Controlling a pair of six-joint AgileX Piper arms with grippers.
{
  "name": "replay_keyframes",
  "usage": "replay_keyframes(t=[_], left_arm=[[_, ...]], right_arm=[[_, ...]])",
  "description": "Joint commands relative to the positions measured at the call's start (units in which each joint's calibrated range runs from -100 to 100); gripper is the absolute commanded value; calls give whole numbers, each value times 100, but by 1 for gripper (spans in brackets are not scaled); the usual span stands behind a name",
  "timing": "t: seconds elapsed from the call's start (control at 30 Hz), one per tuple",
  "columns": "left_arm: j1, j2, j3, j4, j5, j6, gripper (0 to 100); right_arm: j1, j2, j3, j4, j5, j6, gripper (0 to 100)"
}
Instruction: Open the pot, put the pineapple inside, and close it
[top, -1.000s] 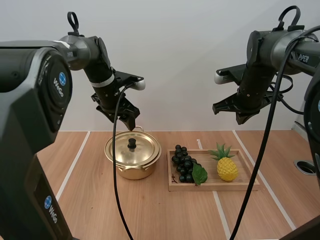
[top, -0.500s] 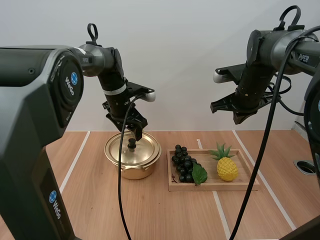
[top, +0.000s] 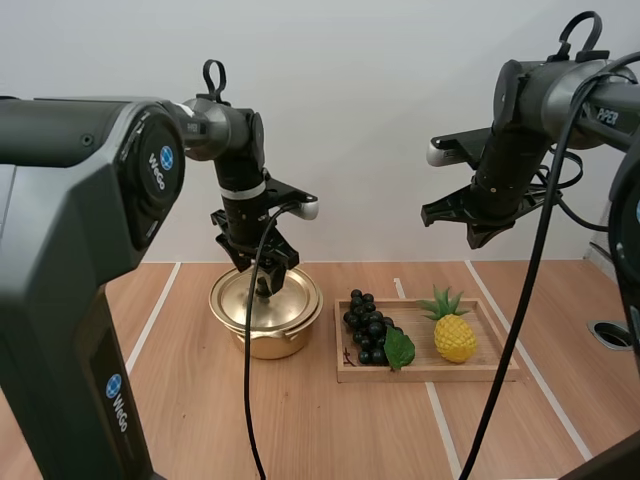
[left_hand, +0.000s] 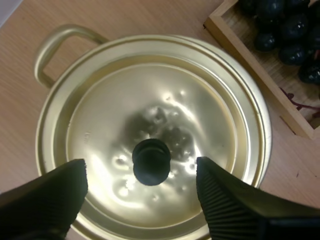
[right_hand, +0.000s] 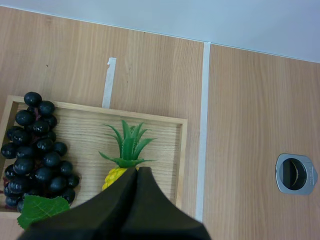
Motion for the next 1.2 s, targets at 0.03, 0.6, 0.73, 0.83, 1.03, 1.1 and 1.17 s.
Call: replay_keyframes(t=[0.03,0.6,0.73,0.83,1.03,1.1,1.17], left_arm=[[-27,34,8,-143,0,-55,100],[-27,271,8,-225,0,-55,79],[-27,271,8,-225,0,-55,56],[-27,271,8,-225,0,-55,43],[-27,271,8,-225,0,-55,1],[-27,271,8,-225,0,-55,0],[-27,259,8,-225,0,-55,0]], right_arm=[[-21,-64,-1,7,-60,-44,0],[-21,-64,-1,7,-132,-38,0],[-21,-64,-1,19,-130,-38,0],[-21,-64,-1,19,-130,-38,0],[-21,-64,-1,30,-130,-38,0],[-21,-64,-1,30,-130,-38,0],[-21,-64,-1,30,-130,-38,0]])
